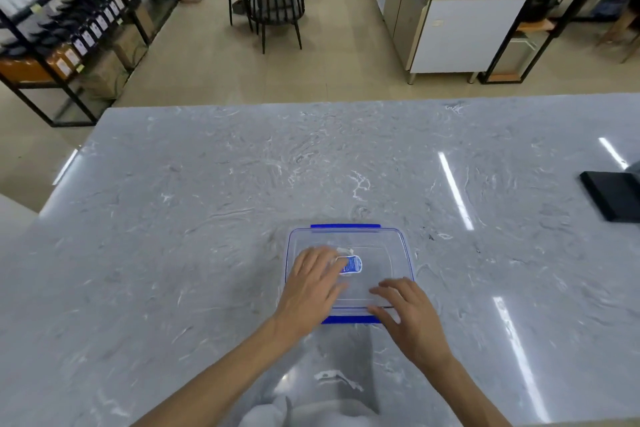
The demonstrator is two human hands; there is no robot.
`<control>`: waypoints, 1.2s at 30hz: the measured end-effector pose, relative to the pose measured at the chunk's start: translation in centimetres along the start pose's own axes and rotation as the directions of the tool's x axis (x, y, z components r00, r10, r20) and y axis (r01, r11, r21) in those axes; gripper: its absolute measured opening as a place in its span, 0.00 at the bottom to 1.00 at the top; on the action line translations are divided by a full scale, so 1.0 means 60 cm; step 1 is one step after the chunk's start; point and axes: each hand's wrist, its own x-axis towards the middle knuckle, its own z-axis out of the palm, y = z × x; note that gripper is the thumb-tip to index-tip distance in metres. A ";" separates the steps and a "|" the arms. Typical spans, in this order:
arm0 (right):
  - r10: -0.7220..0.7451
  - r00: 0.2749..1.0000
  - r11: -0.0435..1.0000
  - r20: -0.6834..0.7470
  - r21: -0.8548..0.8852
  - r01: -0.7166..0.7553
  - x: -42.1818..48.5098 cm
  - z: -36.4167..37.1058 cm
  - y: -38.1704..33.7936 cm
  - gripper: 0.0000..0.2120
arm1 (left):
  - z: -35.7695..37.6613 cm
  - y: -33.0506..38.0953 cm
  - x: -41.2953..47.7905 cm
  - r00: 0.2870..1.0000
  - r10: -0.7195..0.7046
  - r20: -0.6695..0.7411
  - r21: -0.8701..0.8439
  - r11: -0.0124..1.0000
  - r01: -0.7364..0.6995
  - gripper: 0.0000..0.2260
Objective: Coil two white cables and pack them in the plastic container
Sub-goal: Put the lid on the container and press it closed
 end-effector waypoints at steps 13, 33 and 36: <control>-0.169 0.983 0.958 -0.070 -0.248 0.147 -0.050 0.091 0.039 0.36 | 0.057 -0.016 -0.120 0.981 0.044 0.191 0.379 0.918 -0.115 0.36; -0.113 0.982 0.990 -0.149 0.068 0.124 -0.038 0.052 0.051 0.15 | 0.037 -0.026 -0.108 0.993 0.100 0.060 0.032 0.994 -0.102 0.18; -0.106 0.987 0.989 -0.120 0.093 0.118 -0.031 0.030 0.042 0.14 | 0.020 -0.019 -0.103 0.998 0.037 0.046 -0.078 0.996 -0.033 0.18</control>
